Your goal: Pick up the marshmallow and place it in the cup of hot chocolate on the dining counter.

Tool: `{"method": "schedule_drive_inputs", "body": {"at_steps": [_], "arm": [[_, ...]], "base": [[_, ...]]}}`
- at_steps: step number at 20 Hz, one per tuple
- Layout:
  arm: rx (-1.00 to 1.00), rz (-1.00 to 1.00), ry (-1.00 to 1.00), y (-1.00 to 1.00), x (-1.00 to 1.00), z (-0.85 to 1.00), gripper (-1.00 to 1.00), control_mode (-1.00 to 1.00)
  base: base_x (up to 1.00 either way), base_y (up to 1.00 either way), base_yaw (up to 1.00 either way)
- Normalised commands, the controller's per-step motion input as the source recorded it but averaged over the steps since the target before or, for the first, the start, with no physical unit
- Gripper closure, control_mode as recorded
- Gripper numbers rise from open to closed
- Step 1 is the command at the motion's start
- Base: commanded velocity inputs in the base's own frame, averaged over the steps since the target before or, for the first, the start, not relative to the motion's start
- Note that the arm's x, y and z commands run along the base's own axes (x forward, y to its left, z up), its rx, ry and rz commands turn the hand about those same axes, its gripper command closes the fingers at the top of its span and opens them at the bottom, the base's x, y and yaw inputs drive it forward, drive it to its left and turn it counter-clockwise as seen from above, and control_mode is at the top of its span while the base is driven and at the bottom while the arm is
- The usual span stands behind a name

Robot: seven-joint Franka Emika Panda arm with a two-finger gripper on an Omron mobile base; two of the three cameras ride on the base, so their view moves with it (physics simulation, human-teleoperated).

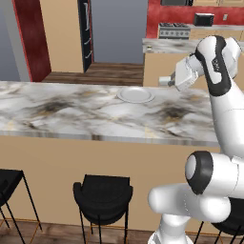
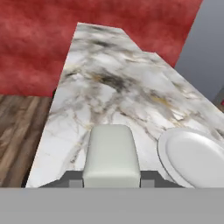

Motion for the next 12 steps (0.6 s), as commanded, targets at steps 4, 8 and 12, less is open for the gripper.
{"method": "schedule_drive_inputs", "body": {"at_steps": [4,8,12], "arm": [[-0.13,-0.24,0.44,-0.20,-0.49,0.33,1.00,-1.00],[-0.14,-0.27,0.44,-0.13,-0.74,0.12,1.00,-1.00],[-0.21,-0.28,0.58,0.00,-0.68,0.00,1.00,-1.00]], "base": [[0.00,0.00,0.00],[0.00,0.00,0.00],[0.00,0.00,0.00]]}}
